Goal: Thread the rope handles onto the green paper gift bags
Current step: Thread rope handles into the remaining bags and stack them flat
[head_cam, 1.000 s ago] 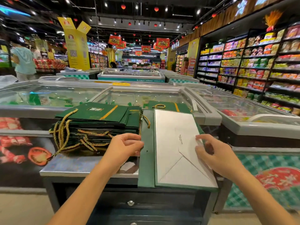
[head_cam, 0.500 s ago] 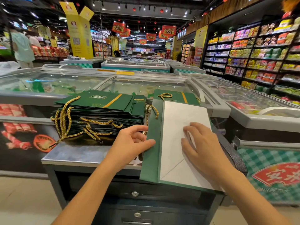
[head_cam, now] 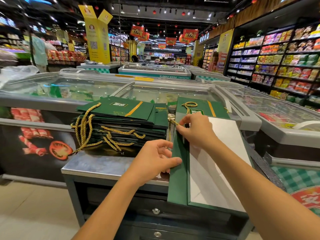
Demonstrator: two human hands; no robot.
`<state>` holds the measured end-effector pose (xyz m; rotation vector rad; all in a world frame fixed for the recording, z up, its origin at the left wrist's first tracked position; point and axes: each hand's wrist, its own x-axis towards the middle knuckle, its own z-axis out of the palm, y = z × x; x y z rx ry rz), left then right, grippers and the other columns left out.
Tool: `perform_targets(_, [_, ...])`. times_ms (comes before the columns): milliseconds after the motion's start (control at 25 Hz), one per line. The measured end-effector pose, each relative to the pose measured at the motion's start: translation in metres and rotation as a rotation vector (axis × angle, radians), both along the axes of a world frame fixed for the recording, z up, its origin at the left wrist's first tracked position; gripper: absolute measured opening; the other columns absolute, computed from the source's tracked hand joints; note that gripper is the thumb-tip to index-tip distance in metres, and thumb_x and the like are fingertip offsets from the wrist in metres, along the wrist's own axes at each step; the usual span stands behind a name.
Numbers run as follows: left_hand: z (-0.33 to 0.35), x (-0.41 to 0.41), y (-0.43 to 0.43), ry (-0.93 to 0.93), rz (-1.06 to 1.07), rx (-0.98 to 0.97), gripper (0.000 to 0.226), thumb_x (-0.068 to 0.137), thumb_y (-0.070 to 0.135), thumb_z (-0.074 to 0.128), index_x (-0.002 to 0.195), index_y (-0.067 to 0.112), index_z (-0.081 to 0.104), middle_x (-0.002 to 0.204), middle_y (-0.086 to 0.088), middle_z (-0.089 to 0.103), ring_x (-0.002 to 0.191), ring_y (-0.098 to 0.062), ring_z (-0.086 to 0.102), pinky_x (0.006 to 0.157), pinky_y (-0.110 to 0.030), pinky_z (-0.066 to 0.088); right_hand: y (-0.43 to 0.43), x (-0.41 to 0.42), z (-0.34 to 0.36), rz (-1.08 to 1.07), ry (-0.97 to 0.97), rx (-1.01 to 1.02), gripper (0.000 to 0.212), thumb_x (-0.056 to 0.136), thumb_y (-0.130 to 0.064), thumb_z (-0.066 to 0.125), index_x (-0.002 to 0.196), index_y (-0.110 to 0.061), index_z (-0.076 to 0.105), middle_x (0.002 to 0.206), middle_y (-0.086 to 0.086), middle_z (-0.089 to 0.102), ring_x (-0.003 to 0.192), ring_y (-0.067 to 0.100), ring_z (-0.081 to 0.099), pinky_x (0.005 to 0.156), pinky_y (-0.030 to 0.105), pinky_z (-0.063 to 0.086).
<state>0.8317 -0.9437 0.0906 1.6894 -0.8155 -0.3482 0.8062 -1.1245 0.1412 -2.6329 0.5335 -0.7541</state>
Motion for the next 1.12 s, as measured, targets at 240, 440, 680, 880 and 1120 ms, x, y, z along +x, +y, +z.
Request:
perform_targets(240, [0.001,0.005,0.001,0.024,-0.007,-0.006,0.042,0.082,0.013,0.082,0.119,0.014,0.063,0.078,-0.003,0.069,0.057,-0.014,0.064,0.056,-0.025,0.054,-0.003,-0.034,0.013,0.287,-0.117,0.683,0.012,0.088,0.002,0.063,0.083,-0.008,0.062,0.072,0.009,0.064,0.061,0.013,0.054,0.058,0.026,0.042])
perform_targets(440, [0.000,0.006,0.000,0.062,-0.019,-0.021,0.041,0.083,0.009,0.080,0.121,0.011,0.063,0.083,-0.011,0.073,0.058,-0.014,0.064,0.054,-0.023,0.051,-0.022,-0.079,0.019,0.309,0.006,0.509,0.007,0.092,-0.017,0.072,0.088,-0.012,0.076,0.067,0.005,0.066,0.061,0.008,0.055,0.059,0.019,0.046])
perform_targets(680, [-0.001,0.005,0.000,0.073,-0.029,-0.039,0.034,0.084,0.008,0.079,0.116,0.012,0.066,0.088,-0.017,0.074,0.056,-0.013,0.062,0.052,-0.022,0.049,-0.041,-0.120,0.007,0.186,0.121,0.187,0.012,0.083,-0.041,0.079,0.081,-0.030,0.078,0.068,-0.001,0.068,0.055,0.001,0.048,0.054,0.019,0.038])
perform_targets(880, [-0.002,0.008,-0.002,0.110,-0.024,-0.069,0.035,0.086,0.006,0.076,0.119,0.009,0.063,0.080,-0.014,0.073,0.054,-0.013,0.060,0.050,-0.022,0.048,-0.035,-0.133,-0.009,0.116,0.063,0.247,0.011,0.081,-0.033,0.084,0.086,-0.030,0.075,0.074,-0.003,0.069,0.052,0.005,0.054,0.050,0.017,0.048])
perform_targets(1120, [-0.002,0.007,0.000,0.111,-0.055,-0.090,0.038,0.092,0.002,0.068,0.127,0.013,0.059,0.078,-0.009,0.071,0.056,-0.016,0.058,0.052,-0.023,0.048,-0.013,-0.127,-0.008,0.121,-0.033,0.501,0.013,0.096,-0.011,0.066,0.097,-0.020,0.074,0.082,0.008,0.074,0.070,0.029,0.068,0.062,0.042,0.060])
